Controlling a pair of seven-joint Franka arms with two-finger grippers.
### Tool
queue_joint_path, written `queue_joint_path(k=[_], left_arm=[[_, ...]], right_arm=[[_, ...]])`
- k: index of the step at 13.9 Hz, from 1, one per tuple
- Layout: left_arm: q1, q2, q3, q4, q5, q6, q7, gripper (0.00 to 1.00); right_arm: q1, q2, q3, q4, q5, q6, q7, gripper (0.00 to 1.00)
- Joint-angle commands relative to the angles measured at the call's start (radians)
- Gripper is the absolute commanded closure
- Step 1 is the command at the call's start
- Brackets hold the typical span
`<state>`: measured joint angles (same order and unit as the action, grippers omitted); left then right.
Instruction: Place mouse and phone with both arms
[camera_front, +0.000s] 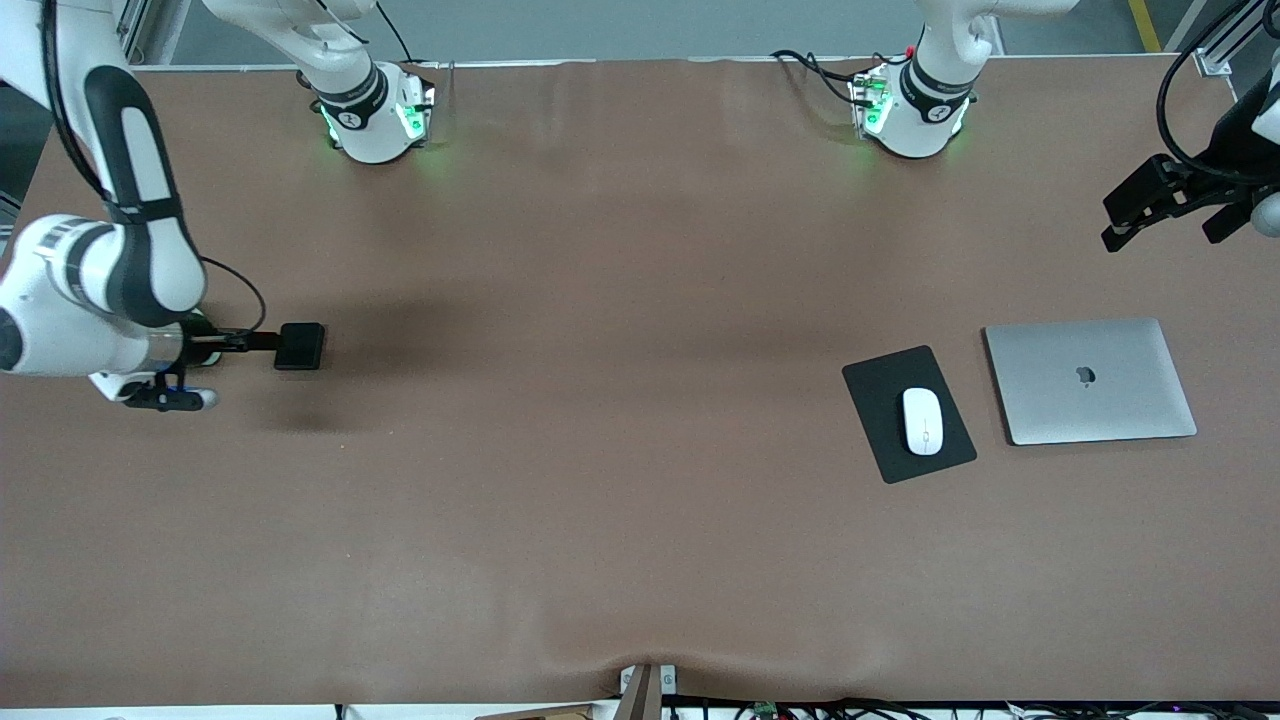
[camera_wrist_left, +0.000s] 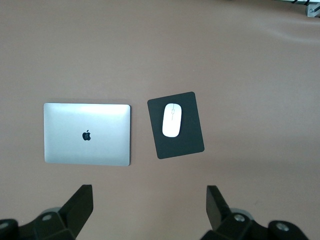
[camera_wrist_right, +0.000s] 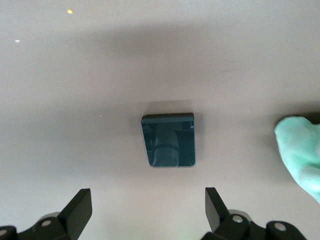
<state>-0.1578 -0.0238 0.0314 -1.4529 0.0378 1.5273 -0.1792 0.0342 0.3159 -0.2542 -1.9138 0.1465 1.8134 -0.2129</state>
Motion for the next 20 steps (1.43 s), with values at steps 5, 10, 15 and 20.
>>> queue_joint_path(k=[5,10,15,20], left_arm=[[-0.006,0.018,0.002,-0.001,-0.013,0.008,-0.006,0.00],[-0.003,0.012,0.001,-0.004,-0.013,0.007,0.000,0.00],[0.004,0.010,0.002,-0.001,-0.012,0.004,0.012,0.00],[0.004,0.007,0.001,-0.003,-0.007,-0.005,0.012,0.00]], right_arm=[[-0.020,-0.040,-0.010,0.202,-0.033,-0.258,-0.006,0.00],[-0.002,-0.129,0.001,0.298,-0.031,-0.316,-0.002,0.00],[0.000,-0.129,0.062,0.510,-0.036,-0.486,-0.003,0.00],[-0.007,-0.179,0.059,0.585,-0.035,-0.565,0.032,0.00]])
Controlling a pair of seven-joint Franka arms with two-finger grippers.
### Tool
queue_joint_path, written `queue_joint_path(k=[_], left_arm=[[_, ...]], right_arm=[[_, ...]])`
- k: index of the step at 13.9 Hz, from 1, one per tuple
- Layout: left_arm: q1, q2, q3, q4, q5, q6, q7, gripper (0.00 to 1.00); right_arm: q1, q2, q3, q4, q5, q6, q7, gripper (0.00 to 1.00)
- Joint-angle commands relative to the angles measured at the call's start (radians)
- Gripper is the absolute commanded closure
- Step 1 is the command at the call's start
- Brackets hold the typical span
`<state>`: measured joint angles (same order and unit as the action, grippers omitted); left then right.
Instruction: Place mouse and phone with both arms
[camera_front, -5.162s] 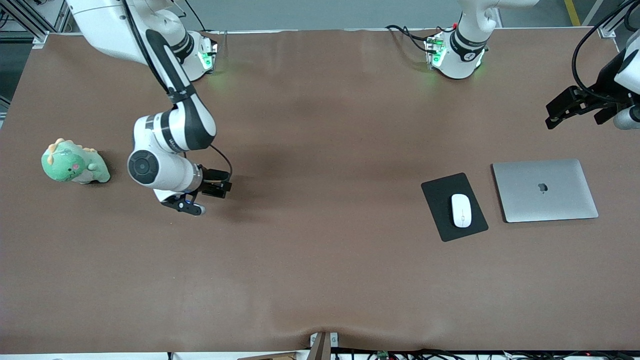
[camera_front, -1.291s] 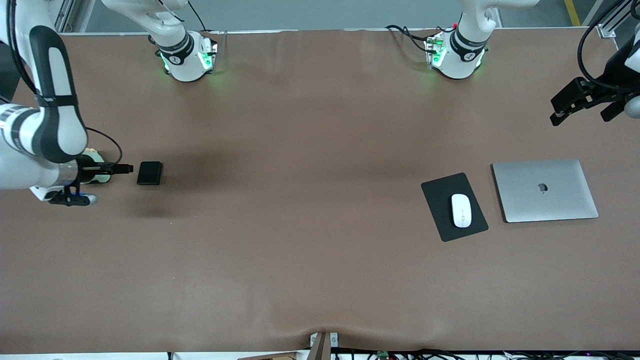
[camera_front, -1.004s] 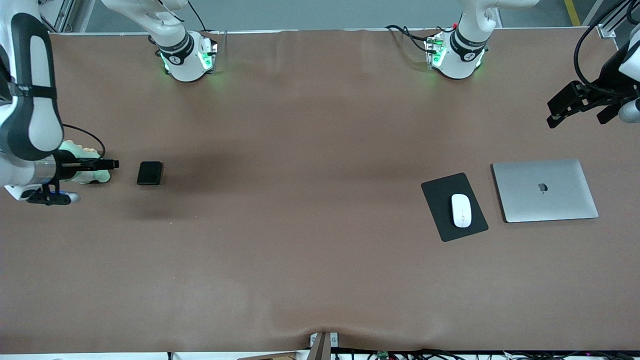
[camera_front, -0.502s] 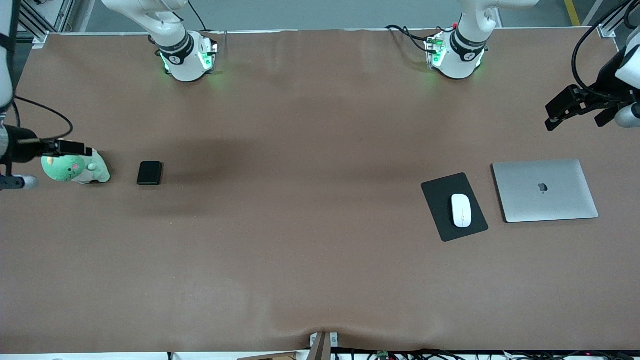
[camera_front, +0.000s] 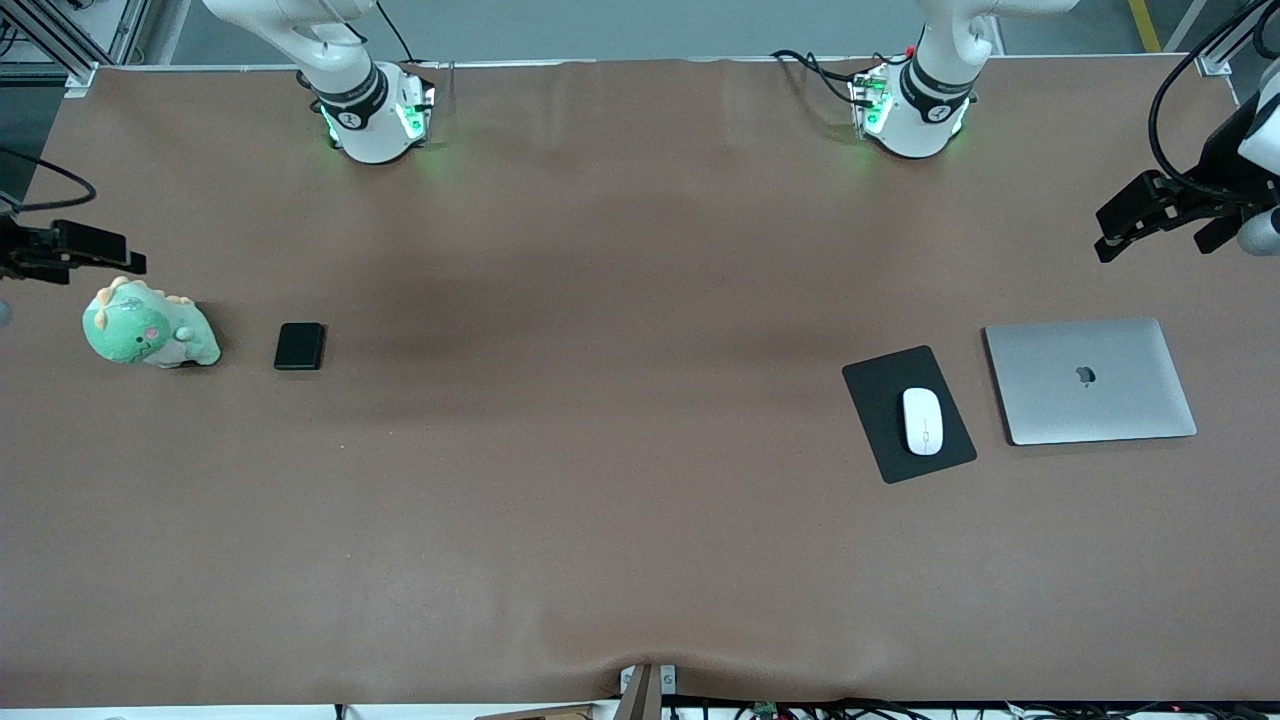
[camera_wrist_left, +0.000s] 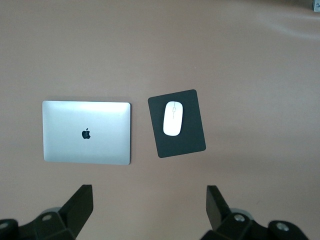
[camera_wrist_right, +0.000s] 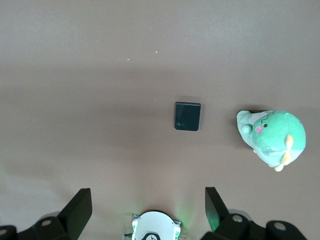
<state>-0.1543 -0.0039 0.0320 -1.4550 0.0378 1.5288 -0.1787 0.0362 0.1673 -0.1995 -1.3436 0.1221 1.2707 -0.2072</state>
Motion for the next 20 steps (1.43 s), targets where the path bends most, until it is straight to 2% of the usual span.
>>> queue_joint_path(k=[1,3,7,11,12,17,20], left_arm=[[0.001,-0.016,0.002,-0.001,-0.006,-0.022,0.010,0.00],[0.002,-0.022,0.000,-0.005,-0.007,-0.061,0.015,0.00],[0.006,-0.028,0.006,-0.016,-0.007,-0.055,0.013,0.00],[0.006,-0.013,0.008,-0.015,-0.009,-0.026,0.012,0.00],[0.006,-0.011,0.008,-0.012,-0.007,-0.023,0.010,0.00],[0.007,-0.010,0.009,-0.007,-0.007,-0.019,0.001,0.00],[0.007,-0.010,0.011,-0.007,-0.007,-0.019,-0.001,0.00]], right_arm=[[-0.007,-0.051,0.008,0.014,-0.010,-0.031,0.102,0.00],[-0.001,-0.071,0.029,0.014,-0.009,-0.062,0.250,0.00],[-0.002,-0.136,0.051,-0.020,-0.010,-0.080,0.273,0.00],[-0.030,-0.172,0.173,-0.032,-0.056,-0.088,0.391,0.00],[-0.039,-0.175,0.187,-0.043,-0.059,-0.085,0.410,0.00],[-0.064,-0.177,0.187,-0.049,-0.058,-0.070,0.402,0.00],[-0.064,-0.195,0.187,-0.071,-0.053,-0.041,0.287,0.00]])
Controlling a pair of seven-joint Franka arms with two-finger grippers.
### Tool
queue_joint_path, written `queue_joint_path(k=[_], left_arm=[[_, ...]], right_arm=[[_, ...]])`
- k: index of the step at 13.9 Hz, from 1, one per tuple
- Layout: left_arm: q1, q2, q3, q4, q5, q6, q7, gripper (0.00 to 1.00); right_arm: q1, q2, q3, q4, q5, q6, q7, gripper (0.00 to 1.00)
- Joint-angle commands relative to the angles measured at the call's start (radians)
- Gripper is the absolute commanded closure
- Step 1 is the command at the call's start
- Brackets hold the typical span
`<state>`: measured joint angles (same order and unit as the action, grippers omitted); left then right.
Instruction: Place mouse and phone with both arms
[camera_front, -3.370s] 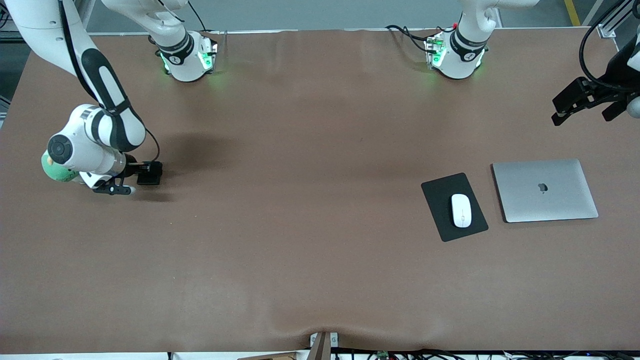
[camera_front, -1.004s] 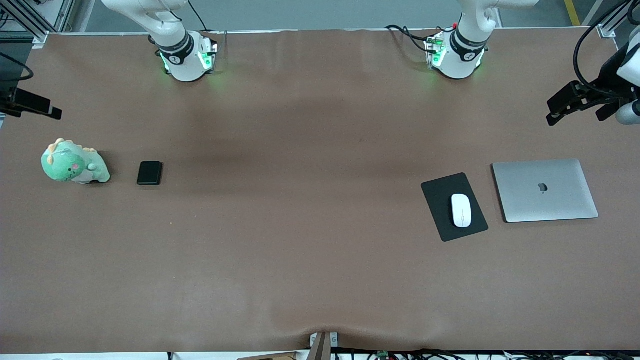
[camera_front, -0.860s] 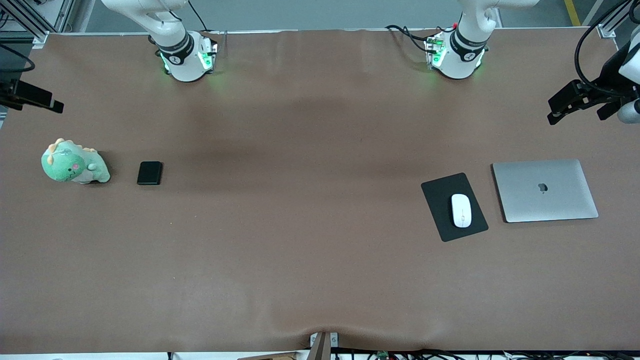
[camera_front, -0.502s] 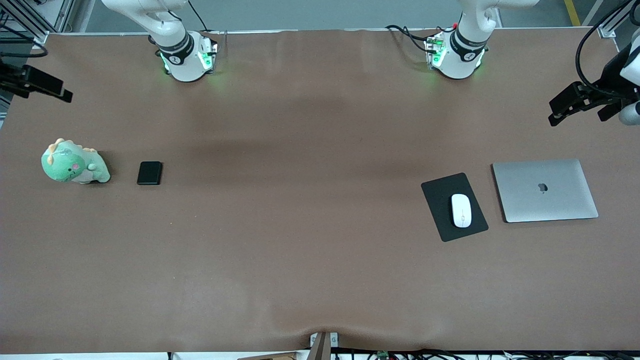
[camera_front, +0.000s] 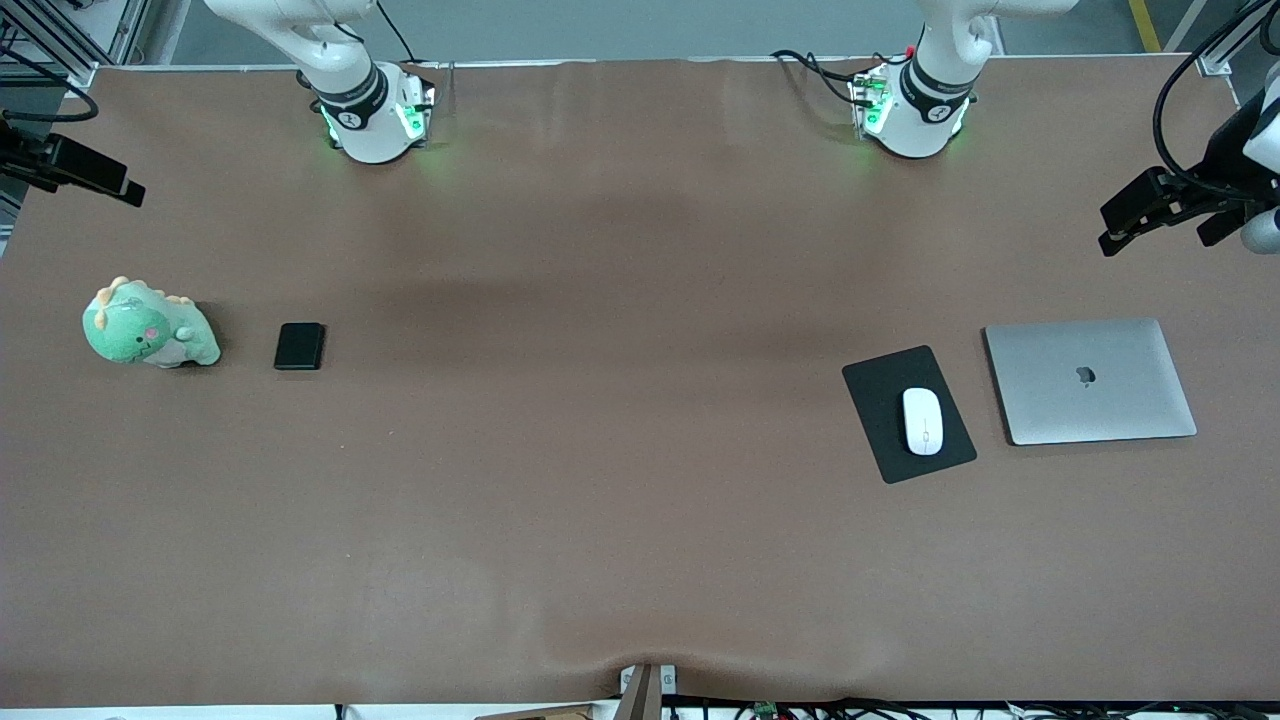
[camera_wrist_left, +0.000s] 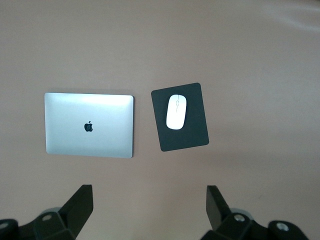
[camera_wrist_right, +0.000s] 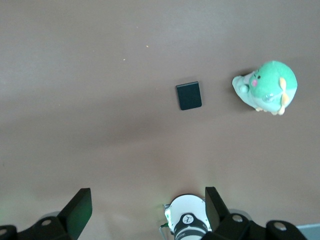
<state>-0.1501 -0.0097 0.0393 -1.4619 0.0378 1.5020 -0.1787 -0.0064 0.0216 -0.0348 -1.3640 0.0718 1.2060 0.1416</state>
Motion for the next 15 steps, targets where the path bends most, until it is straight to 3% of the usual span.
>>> queue_joint_path(k=[1,15], left_arm=[[0.003,-0.004,0.004,0.000,-0.009,0.009,-0.001,0.00],[0.001,0.005,0.004,0.000,-0.013,0.012,0.013,0.00]], right_arm=[[-0.021,-0.049,0.024,-0.050,-0.003,0.023,-0.066,0.00],[-0.010,-0.048,0.026,-0.049,-0.007,0.018,-0.076,0.00]])
